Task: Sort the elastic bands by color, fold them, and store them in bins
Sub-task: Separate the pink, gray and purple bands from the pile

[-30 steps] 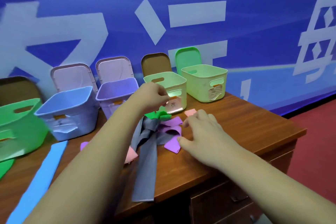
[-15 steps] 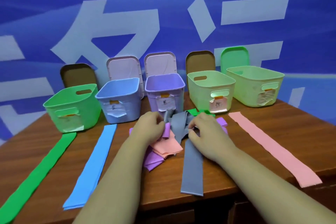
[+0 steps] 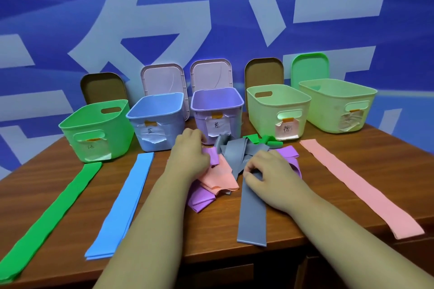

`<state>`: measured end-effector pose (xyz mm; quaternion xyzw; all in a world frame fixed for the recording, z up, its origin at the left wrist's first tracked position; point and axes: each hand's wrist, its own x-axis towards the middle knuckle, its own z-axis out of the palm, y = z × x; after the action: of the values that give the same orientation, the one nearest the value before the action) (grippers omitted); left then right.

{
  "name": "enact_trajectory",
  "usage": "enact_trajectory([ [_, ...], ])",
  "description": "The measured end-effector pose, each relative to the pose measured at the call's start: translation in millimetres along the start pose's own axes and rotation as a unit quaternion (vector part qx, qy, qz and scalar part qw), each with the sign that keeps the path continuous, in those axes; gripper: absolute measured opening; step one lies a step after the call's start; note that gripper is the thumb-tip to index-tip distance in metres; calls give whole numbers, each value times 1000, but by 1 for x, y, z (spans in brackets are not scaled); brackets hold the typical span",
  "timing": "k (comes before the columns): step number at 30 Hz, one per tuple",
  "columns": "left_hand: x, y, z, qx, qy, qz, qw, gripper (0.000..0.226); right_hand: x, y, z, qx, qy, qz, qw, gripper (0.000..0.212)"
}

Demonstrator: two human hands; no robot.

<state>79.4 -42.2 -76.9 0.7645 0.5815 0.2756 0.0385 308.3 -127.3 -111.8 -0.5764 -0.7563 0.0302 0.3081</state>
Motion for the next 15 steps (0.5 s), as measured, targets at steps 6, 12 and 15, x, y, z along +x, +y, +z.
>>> enact_trajectory([
  [6,-8,15,-7,-33,-54,159,985,25,-2,0,0,8,3,-12,1000,15],
  [12,-14,14,2,89,-170,158,968,55,-2,1,1,10,1,-8,1000,14],
  [15,-16,13,-5,18,-214,120,969,72,-1,1,2,18,-3,3,1000,11],
])
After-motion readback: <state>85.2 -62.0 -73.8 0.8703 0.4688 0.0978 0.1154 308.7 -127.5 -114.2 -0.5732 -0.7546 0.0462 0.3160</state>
